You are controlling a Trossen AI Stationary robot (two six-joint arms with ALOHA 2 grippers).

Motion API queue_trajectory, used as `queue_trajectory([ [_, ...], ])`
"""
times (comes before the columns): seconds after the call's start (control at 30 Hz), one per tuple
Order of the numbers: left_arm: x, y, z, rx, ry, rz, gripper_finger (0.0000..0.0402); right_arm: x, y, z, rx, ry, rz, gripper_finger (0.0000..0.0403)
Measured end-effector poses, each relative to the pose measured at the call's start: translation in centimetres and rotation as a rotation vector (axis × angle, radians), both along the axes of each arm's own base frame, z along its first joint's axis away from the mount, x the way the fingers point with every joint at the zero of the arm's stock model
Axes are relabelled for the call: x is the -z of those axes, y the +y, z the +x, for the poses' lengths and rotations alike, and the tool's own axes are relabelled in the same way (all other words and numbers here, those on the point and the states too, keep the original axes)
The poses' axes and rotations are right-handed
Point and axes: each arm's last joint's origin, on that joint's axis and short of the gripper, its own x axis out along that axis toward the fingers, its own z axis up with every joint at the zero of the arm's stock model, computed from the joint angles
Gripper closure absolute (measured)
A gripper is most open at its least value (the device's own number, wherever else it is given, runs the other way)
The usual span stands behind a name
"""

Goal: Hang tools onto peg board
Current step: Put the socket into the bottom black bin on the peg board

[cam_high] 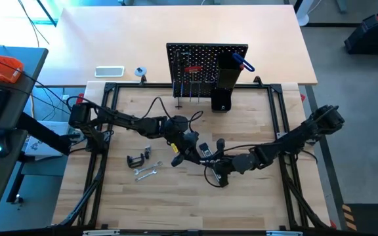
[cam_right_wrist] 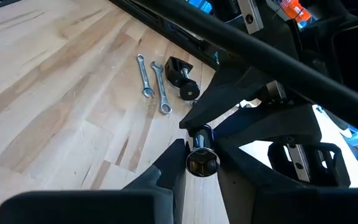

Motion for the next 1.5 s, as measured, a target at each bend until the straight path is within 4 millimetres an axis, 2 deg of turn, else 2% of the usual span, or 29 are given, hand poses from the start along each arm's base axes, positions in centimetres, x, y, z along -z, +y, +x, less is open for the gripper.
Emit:
queue_trajectory([
  [0.3,0.0,0.0,0.0,-0.004,0.003,-0.004,0.0360,0.0,0.0,0.0,0.009,-0.006,0.022,0.0338],
  [0.53,-0.1,0.5,0.0,-0.040,0.006,-0.004,0.0255,-0.2,-0.1,0.0,0.065,-0.028,0.025,0.0347],
  [0.67,-0.9,1.5,-0.3,-0.064,-0.005,-0.005,0.0210,-0.2,-0.1,0.0,0.094,-0.033,0.024,0.0347],
  [0.8,-1.8,2.4,-0.9,-0.081,-0.008,0.010,0.0186,-0.5,-0.3,-0.2,0.128,-0.042,0.019,0.0348],
  [1.0,-3.3,4.2,-2.7,-0.129,0.014,0.096,0.0180,-1.8,-1.2,-1.2,0.277,-0.069,-0.023,0.0349],
  [1.27,-4.1,6.4,-5.2,-0.185,0.105,0.213,0.0179,-3.2,-4.8,-2.9,0.506,-0.023,-0.004,0.0350],
  [1.5,-4.1,7.5,-5.8,-0.225,0.143,0.201,0.0179,-3.6,-9.4,-3.7,0.658,0.038,0.052,0.0350],
])
